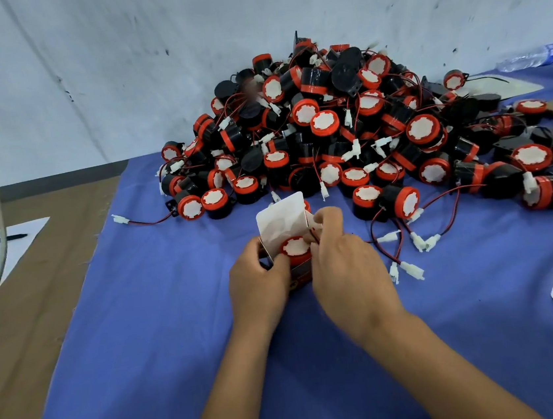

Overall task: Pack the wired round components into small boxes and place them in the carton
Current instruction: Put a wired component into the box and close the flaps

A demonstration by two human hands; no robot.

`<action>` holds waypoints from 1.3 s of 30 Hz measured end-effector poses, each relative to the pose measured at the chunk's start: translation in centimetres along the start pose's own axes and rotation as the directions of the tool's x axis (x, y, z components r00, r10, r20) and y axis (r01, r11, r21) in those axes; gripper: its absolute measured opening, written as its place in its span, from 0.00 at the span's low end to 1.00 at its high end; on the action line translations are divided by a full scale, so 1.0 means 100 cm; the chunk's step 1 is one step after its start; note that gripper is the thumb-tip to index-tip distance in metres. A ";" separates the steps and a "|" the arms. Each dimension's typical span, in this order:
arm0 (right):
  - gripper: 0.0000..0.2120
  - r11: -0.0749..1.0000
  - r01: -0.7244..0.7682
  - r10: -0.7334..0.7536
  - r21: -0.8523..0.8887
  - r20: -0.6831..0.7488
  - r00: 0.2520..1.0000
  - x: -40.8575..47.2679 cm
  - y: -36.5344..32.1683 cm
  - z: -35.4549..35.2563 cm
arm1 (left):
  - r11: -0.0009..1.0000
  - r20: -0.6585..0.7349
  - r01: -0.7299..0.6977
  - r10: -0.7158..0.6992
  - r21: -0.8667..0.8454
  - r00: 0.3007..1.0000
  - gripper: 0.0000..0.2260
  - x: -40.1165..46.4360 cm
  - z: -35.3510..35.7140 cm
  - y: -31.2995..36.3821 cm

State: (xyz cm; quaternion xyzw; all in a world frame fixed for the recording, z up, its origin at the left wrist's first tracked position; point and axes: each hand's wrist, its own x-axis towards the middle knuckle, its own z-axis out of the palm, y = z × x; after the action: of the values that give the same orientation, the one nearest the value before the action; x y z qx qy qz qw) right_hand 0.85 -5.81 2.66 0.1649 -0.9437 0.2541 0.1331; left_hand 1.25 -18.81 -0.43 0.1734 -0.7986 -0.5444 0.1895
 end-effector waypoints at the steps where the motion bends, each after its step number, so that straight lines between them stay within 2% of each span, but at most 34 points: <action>1: 0.11 1.000 -0.008 0.008 0.022 -0.008 1.000 0.001 0.001 0.000 | 1.000 0.003 0.005 -0.005 -0.011 1.000 0.09 -0.001 0.000 0.001; 3: 0.07 0.998 -0.007 0.007 0.067 -0.003 1.000 0.003 0.004 0.001 | 1.000 0.005 -0.020 0.020 0.000 1.000 0.08 -0.001 0.002 0.001; 6: 0.09 0.995 0.038 -0.037 0.093 -0.021 0.999 0.005 0.004 0.001 | 0.998 0.001 -0.066 0.066 0.007 0.998 0.02 -0.001 0.003 0.000; 9: 0.09 0.990 0.103 -0.096 0.100 -0.072 0.993 0.004 0.003 0.003 | 0.998 0.023 -0.067 0.067 -0.002 0.998 0.09 0.000 0.004 0.000; 14: 0.11 0.956 0.224 -0.197 0.189 -0.153 0.968 0.007 0.008 0.004 | 0.994 0.072 -0.028 0.035 -0.104 0.997 0.08 -0.001 0.003 0.003; 19: 0.19 0.977 0.203 -0.204 -0.066 0.000 0.979 0.007 0.007 0.007 | 0.994 0.137 -0.042 0.055 -0.098 0.989 0.08 0.000 0.003 0.003; 23: 0.20 0.965 0.217 -0.207 -0.144 0.079 0.975 0.002 -0.002 0.009 | 0.996 0.129 -0.056 0.064 -0.070 0.990 0.06 0.002 0.004 0.001; 26: 0.18 0.977 0.197 -0.192 -0.087 0.059 0.980 0.001 -0.005 0.007 | 0.995 0.127 -0.073 0.082 -0.074 0.989 0.05 0.003 0.004 0.000; 29: 0.21 0.963 0.256 -0.247 -0.083 0.111 0.963 0.002 0.000 0.008 | 0.994 0.132 -0.071 0.082 -0.086 0.988 0.04 0.003 0.005 0.000; 31: 0.19 0.974 0.224 -0.217 -0.035 0.149 0.965 0.006 0.003 0.006 | 0.993 0.134 -0.072 0.084 -0.088 0.987 0.04 0.003 0.005 0.000; 35: 0.17 0.973 0.231 -0.229 0.012 0.168 0.959 0.007 0.004 0.007 | 0.994 0.132 -0.086 0.094 -0.071 0.987 0.07 0.004 0.004 -0.001; 39: 0.18 0.965 0.236 -0.256 0.114 0.216 0.942 0.008 0.006 0.004 | 0.992 0.157 -0.071 0.086 -0.100 0.984 0.01 0.003 0.003 0.001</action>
State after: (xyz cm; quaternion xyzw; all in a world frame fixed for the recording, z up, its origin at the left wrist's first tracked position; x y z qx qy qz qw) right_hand -0.15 -5.71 2.32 0.3155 -0.9127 0.2553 0.0468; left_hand 0.84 -18.71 -0.42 0.0882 -0.7909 -0.5858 0.1536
